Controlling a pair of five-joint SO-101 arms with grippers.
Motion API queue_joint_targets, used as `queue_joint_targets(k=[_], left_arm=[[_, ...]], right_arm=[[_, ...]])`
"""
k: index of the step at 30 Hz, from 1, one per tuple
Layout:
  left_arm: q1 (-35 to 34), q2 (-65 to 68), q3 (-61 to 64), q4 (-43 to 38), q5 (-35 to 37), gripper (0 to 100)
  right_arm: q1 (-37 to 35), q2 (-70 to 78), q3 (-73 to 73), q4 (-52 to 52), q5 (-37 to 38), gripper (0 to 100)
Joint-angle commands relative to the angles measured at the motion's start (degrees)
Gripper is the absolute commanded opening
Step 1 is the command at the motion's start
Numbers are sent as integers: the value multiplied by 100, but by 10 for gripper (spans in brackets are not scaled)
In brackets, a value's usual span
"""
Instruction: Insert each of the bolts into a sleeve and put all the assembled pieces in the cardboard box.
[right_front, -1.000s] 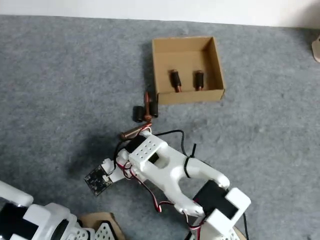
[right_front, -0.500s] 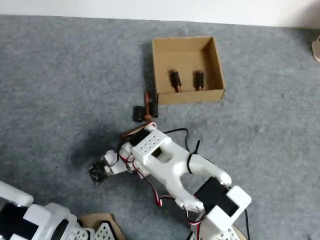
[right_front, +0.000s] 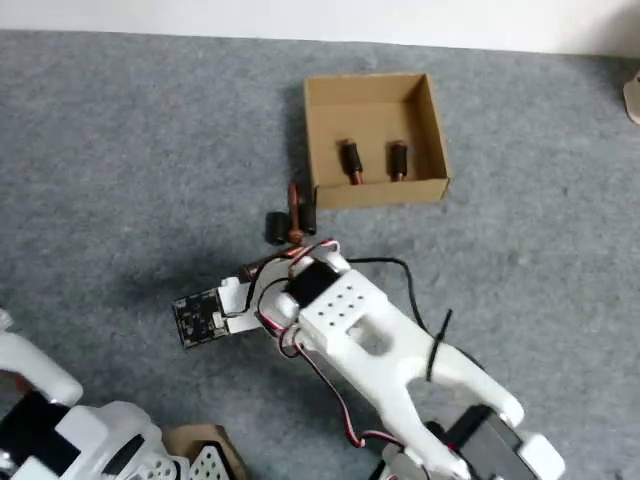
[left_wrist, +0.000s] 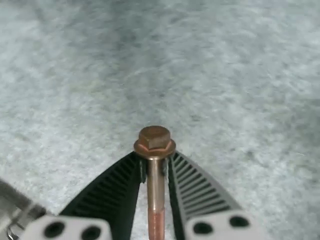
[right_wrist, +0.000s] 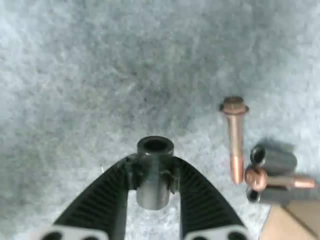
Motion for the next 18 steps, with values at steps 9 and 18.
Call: queue_joint_targets(k=[9,18], left_arm=[[2202,-1253,84,273,62,6],[3820,-2703,251,378,765,6]], right_arm=[[532,-1587,418,-48,-1530,5],[892,-2290,435,-31,-3077,5]])
